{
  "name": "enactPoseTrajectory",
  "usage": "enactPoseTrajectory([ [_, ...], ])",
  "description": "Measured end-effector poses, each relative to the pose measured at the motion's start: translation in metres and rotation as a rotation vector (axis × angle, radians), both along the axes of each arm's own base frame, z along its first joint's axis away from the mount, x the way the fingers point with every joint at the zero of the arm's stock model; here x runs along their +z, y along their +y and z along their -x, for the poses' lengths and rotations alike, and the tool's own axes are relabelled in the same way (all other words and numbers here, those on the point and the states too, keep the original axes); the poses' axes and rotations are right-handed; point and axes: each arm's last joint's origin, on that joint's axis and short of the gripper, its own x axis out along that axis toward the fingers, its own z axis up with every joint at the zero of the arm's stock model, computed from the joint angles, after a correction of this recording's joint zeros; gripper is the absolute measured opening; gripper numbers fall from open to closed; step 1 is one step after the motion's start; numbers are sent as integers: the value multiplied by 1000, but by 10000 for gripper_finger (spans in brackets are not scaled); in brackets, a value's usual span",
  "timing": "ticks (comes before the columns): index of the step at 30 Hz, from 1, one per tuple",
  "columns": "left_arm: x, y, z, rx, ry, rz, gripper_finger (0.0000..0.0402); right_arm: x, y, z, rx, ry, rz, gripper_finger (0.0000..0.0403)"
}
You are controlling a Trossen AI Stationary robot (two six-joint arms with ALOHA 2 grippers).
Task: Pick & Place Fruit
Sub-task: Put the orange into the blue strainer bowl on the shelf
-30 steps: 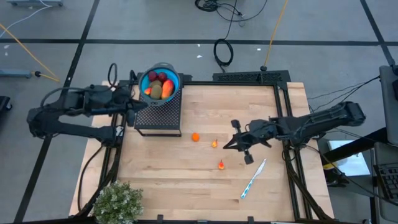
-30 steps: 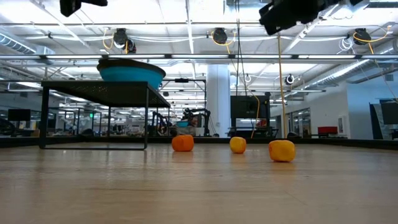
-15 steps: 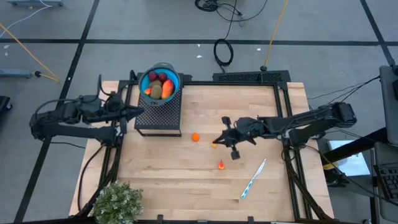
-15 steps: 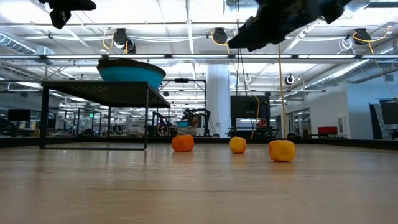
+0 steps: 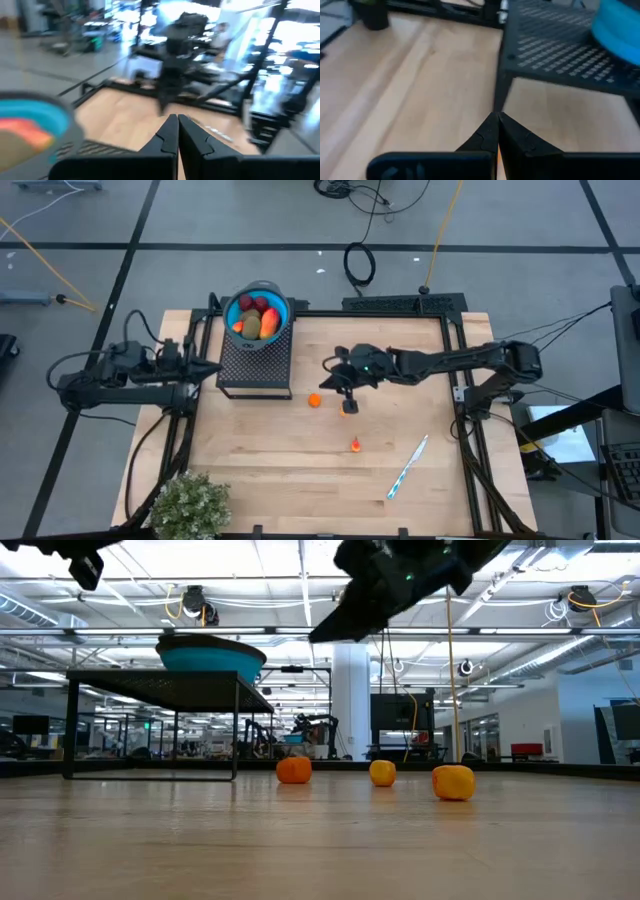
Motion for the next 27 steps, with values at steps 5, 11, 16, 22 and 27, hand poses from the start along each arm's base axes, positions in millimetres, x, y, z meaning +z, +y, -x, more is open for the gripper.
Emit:
enactPoseTrajectory([
  [5, -13, -2, 6, -56, -57, -4, 11, -19, -16, -4, -43, 71, -6, 3],
  [11, -21, -2, 13, -55, -94, -21, 2, -43, -23, -13, -60, 124, -10, 28],
  [16, -21, -2, 15, -55, -103, -41, 14, -56, -24, -23, -31, 100, -9, 67],
  [22, -21, -2, 15, -56, -103, -34, 2, -62, -29, -28, -27, 60, -36, 132],
  [27, -20, -2, 15, -56, -107, -27, 12, -77, -29, -32, -50, 97, -82, 190],
])
